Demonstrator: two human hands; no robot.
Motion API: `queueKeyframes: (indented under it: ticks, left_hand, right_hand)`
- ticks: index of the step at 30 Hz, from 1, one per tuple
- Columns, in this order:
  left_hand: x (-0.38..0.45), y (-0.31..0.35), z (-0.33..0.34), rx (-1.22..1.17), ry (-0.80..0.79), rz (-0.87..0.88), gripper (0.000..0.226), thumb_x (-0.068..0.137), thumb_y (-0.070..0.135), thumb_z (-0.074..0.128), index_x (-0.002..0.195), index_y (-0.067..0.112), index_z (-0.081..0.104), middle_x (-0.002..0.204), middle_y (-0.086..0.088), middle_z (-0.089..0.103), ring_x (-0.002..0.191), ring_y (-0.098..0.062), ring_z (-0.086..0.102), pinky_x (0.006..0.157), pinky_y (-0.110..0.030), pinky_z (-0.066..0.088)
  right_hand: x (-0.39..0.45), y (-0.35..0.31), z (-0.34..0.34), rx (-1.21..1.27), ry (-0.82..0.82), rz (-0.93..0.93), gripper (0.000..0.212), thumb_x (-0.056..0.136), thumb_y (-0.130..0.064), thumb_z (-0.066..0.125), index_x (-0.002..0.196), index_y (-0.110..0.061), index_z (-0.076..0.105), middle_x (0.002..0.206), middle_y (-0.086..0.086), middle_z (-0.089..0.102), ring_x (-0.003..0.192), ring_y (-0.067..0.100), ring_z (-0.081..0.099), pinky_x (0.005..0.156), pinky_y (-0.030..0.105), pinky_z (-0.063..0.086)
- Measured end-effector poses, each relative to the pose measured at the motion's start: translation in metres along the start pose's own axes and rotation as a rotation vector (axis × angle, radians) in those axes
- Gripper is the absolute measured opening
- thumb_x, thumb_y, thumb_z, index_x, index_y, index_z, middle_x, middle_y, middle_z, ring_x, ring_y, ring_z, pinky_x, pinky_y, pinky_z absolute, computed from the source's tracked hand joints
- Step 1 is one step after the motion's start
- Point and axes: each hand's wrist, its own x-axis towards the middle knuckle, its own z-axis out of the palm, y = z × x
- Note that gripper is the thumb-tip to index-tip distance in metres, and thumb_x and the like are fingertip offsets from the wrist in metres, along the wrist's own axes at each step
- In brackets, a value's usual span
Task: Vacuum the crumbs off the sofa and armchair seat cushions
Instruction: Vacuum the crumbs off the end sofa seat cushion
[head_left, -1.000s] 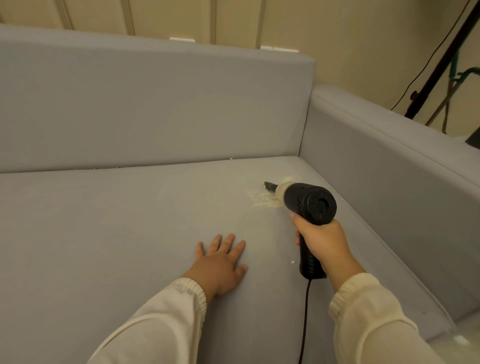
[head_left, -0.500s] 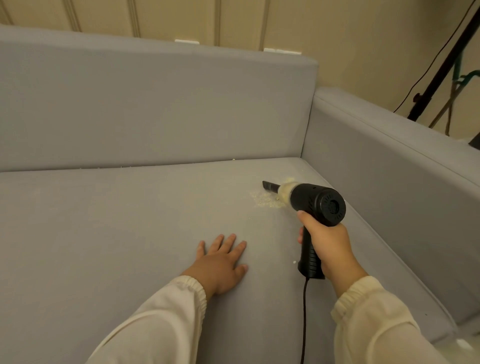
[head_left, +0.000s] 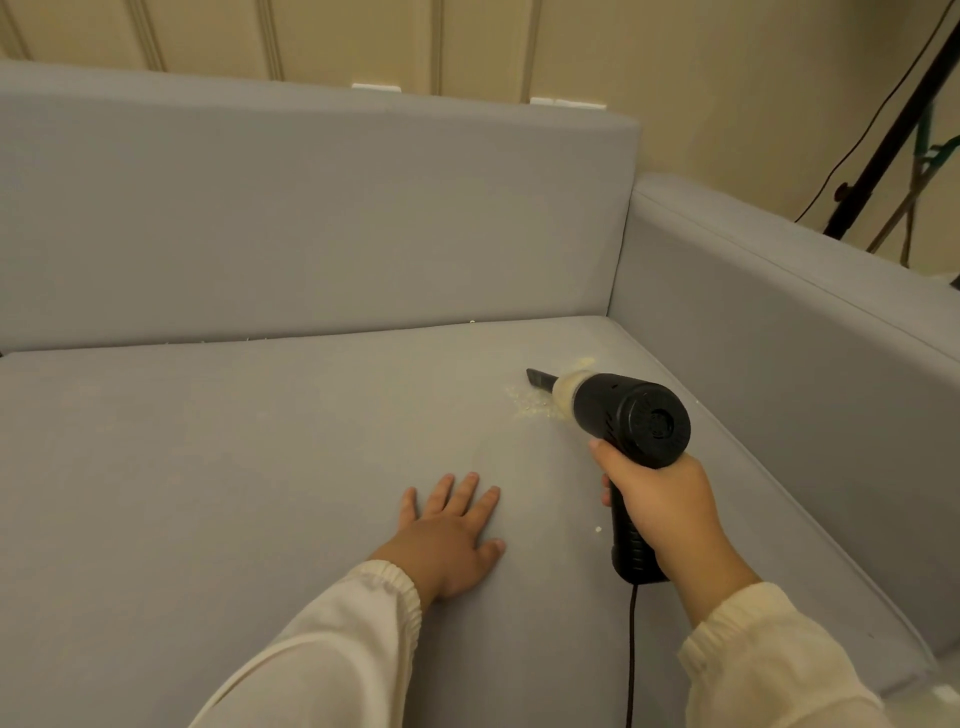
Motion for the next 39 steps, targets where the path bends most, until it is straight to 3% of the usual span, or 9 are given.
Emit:
queueKeyframes:
  ticks: [4,8,16,20,22,26,31,34,39]
  left_hand:
    - [0.0,0.0,0.001,-0.003,0.0,-0.001,0.071,0.104,0.064,0.026,0.163,0.044,-0.008,0.172,0.011,-0.02,0.158,-0.019,-0.02,0.123,-0.061,-0.014]
    - [0.0,0.0,0.001,-0.006,-0.006,-0.004,0.073,0.103,0.067,0.026,0.163,0.044,-0.009,0.171,0.011,-0.021,0.158,-0.019,-0.021,0.122,-0.061,-0.014]
    - [-0.001,-0.002,0.0,-0.02,0.001,-0.002,0.074,0.102,0.068,0.027,0.163,0.045,-0.007,0.172,0.012,-0.019,0.158,-0.018,-0.02,0.123,-0.06,-0.014]
    - [0.0,-0.003,0.001,-0.026,0.005,0.003,0.073,0.102,0.069,0.026,0.163,0.046,-0.007,0.172,0.013,-0.019,0.158,-0.018,-0.019,0.123,-0.059,-0.014]
    - [0.001,-0.004,0.001,-0.027,0.008,0.001,0.073,0.102,0.069,0.026,0.163,0.046,-0.006,0.172,0.013,-0.018,0.158,-0.017,-0.019,0.123,-0.059,-0.014]
    - [0.0,-0.003,0.001,-0.02,0.008,0.003,0.073,0.102,0.069,0.027,0.163,0.046,-0.006,0.172,0.013,-0.018,0.158,-0.018,-0.018,0.123,-0.059,-0.013]
    - [-0.002,-0.002,0.001,-0.026,0.022,0.002,0.074,0.102,0.068,0.028,0.164,0.045,-0.006,0.172,0.012,-0.017,0.158,-0.018,-0.018,0.123,-0.059,-0.013]
    - [-0.004,-0.003,0.0,-0.024,0.018,0.007,0.073,0.102,0.068,0.028,0.163,0.045,-0.006,0.172,0.012,-0.016,0.159,-0.018,-0.017,0.124,-0.058,-0.014]
    - [-0.003,-0.003,0.0,-0.019,0.017,0.002,0.073,0.102,0.068,0.027,0.163,0.046,-0.006,0.172,0.012,-0.017,0.159,-0.018,-0.017,0.124,-0.058,-0.013]
  right_hand:
    - [-0.01,0.001,-0.006,-0.029,-0.016,-0.001,0.025,0.087,-0.033,0.084,0.088,-0.01,0.075,0.07,0.01,0.075,0.066,0.022,0.072,0.064,0.033,0.058]
    - [-0.013,0.001,-0.002,-0.059,-0.066,0.016,0.031,0.086,-0.036,0.085,0.089,-0.007,0.076,0.073,0.013,0.076,0.074,0.031,0.075,0.074,0.042,0.062]
    - [-0.008,-0.014,-0.004,0.043,-0.1,0.042,0.024,0.088,-0.032,0.084,0.097,-0.011,0.074,0.086,0.017,0.078,0.066,0.02,0.072,0.069,0.036,0.062]
    - [-0.011,-0.007,-0.004,-0.027,-0.075,-0.002,0.027,0.086,-0.037,0.085,0.093,-0.013,0.076,0.081,0.013,0.078,0.074,0.027,0.076,0.076,0.041,0.062]
    - [-0.013,-0.006,-0.006,-0.066,-0.077,-0.034,0.027,0.086,-0.04,0.085,0.093,-0.015,0.076,0.078,0.01,0.078,0.079,0.03,0.077,0.072,0.037,0.06]
    - [-0.015,-0.005,-0.009,-0.088,-0.062,-0.075,0.027,0.087,-0.039,0.085,0.09,-0.015,0.075,0.075,0.009,0.077,0.076,0.028,0.076,0.064,0.03,0.056]
    - [-0.018,0.001,-0.002,-0.14,-0.091,-0.069,0.027,0.086,-0.038,0.085,0.087,-0.014,0.075,0.074,0.01,0.076,0.072,0.027,0.075,0.069,0.035,0.06]
    - [-0.018,0.0,-0.002,-0.149,-0.123,-0.066,0.026,0.087,-0.039,0.084,0.088,-0.015,0.075,0.074,0.011,0.076,0.066,0.021,0.073,0.066,0.033,0.059]
    - [-0.017,-0.002,-0.006,-0.128,-0.099,-0.049,0.026,0.088,-0.037,0.084,0.086,-0.013,0.075,0.07,0.009,0.075,0.068,0.024,0.073,0.064,0.032,0.056]
